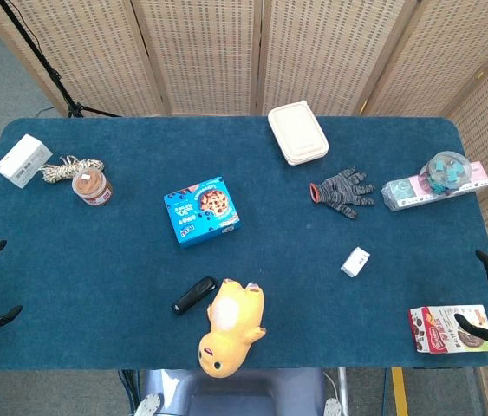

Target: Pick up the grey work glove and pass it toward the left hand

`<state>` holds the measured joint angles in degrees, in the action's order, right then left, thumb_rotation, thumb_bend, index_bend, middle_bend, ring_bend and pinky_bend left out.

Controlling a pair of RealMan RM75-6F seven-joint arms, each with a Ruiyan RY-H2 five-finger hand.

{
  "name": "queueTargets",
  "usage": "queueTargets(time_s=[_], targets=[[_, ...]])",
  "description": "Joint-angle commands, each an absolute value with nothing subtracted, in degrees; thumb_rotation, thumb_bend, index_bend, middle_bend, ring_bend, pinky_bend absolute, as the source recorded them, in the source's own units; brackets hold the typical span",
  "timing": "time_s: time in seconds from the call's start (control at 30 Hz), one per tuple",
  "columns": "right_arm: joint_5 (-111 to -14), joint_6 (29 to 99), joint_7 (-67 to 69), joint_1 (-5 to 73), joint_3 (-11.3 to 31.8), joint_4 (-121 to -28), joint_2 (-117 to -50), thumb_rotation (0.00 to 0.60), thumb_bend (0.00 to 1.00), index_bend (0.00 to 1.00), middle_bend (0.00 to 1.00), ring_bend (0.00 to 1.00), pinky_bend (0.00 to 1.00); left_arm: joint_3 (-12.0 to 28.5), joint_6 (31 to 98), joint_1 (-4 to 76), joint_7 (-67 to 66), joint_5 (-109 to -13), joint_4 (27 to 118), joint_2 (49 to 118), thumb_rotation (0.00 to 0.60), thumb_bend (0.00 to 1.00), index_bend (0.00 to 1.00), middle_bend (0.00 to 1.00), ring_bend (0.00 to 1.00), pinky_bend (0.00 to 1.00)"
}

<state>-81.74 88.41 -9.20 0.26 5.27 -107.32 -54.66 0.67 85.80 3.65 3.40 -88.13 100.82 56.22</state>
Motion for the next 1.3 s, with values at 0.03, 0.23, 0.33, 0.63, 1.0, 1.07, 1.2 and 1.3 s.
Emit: queueTargets(time_s=[0.03,0.23,0.33,0.63,1.0,1.07,1.2,1.3], targets=[[-81.7,88.4,-9.2,0.3,5.3,-107.3,-54.6,0.600,0.00,0.09,0.00,0.00,0.00,0.7,86.0,3.7,3.6,-88.4,100.6,56.4,0.600,0.13,0.00,0.00,0.00,0.00],[-81.8,88.3,-9.0,0.3,5.1,-107.3,-54.6,0.600,0.00,0.09,0.00,0.00,0.00,0.8,86.3,3.7,3.9,-88.6,100.3,56.6,0.600,0.13,0.00,0.00,0.00,0.00],[-81.6,87.6,-8.9,0.6,5.1,-107.2,-54.7,0.600,0.00,0.09,0.00,0.00,0.00,0.7,86.6,3.6,3.8,-89.0,100.3,56.6,0.600,0.13,0.00,0.00,0.00,0.00],[-81.7,77.7,-3.9,7.9,7.2,-101.3,-56.8,0.600,0.00,0.08,0.00,0.00,0.00,0.9,87.4,3.5,2.1,-89.4,100.6,57.3,0.600,0.13,0.00,0.00,0.00,0.00],[-74.7,56.5,-1.8,24.2,12.6,-88.9,-64.1,0.600,0.00,0.06,0.00,0.00,0.00,2.3,85.3,4.4,-2.7,-85.3,102.3,58.2,0.600,0.13,0.00,0.00,0.00,0.00],[-72.8,52.7,-1.2,27.1,13.4,-84.9,-66.3,0.600,0.00,0.06,0.00,0.00,0.00,2.6,84.9,4.6,-3.2,-84.7,102.6,58.3,0.600,0.13,0.00,0.00,0.00,0.00],[-69.8,45.9,1.4,32.5,14.9,-75.9,-71.3,0.600,0.00,0.05,0.00,0.00,0.00,2.9,83.9,5.1,-3.6,-83.5,102.8,58.2,0.600,0.13,0.00,0.00,0.00,0.00],[-68.6,41.8,3.5,36.1,15.7,-68.8,-74.6,0.600,0.00,0.05,0.00,0.00,0.00,3.3,83.4,5.4,-4.0,-82.4,102.8,58.4,0.600,0.13,0.00,0.00,0.00,0.00]])
